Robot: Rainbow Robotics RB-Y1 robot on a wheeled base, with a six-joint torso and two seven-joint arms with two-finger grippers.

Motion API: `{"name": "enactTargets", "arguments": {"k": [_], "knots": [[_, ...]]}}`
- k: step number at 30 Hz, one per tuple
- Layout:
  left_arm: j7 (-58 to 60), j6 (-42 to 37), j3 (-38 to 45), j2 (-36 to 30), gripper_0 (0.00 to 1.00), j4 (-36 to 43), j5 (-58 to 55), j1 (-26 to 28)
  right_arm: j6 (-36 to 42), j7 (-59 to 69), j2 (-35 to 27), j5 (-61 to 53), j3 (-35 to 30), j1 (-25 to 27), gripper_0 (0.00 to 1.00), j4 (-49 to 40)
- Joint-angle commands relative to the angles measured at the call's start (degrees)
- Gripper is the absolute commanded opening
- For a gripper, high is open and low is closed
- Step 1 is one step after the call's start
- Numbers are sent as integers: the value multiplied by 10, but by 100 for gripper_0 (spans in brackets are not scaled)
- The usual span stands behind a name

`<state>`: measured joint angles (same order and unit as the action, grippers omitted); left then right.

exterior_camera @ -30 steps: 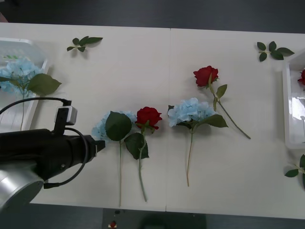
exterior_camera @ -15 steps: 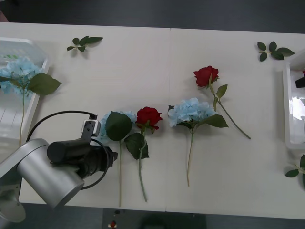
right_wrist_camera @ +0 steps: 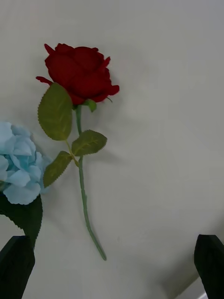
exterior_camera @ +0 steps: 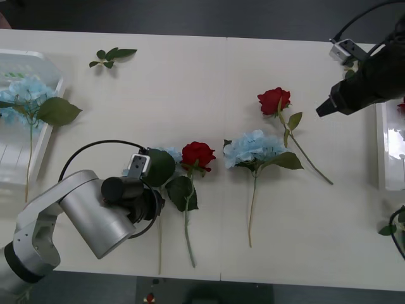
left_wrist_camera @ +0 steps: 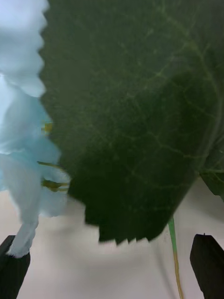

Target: Put the red flowers into the right box and the blue flowers into the left box

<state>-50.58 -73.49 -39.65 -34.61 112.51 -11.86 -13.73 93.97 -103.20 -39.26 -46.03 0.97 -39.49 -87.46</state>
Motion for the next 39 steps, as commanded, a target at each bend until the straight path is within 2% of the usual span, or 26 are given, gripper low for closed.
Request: {"name": "enactTargets", "arguments": {"k": [1, 10, 11, 15, 16, 17, 19, 23, 25, 39], "knots": [[26, 5, -1, 28, 100, -21, 3, -24, 0, -10, 34, 28, -12, -12, 100, 7], [39, 5, -29, 60, 100, -82, 8, -75, -24, -75, 96, 106, -9, -30, 100, 83], [39, 5, -29, 62, 97, -84, 8, -77, -30, -83, 100, 112, -9, -31, 100, 92], [39, 5, -35, 64, 75, -90, 8, -82, -50, -109, 120, 137, -8, -38, 100, 117], [39, 5, -37, 64, 65, -91, 9, -83, -55, -114, 123, 142, -6, -39, 100, 123], [39, 5, -38, 63, 48, -91, 9, -83, -65, -118, 126, 152, -1, -41, 100, 131], [39, 5, -39, 63, 29, -91, 9, -82, -83, -118, 127, 156, 12, -41, 100, 141], [41, 5, -38, 64, 6, -92, 9, -82, -132, -115, 128, 161, 43, -41, 100, 162], [42, 5, -38, 64, 1, -95, 9, -82, -151, -115, 128, 161, 54, -44, 100, 176], [53, 2, -31, 53, 0, -84, 46, -82, -186, -119, 142, 169, 68, -44, 100, 218]]}}
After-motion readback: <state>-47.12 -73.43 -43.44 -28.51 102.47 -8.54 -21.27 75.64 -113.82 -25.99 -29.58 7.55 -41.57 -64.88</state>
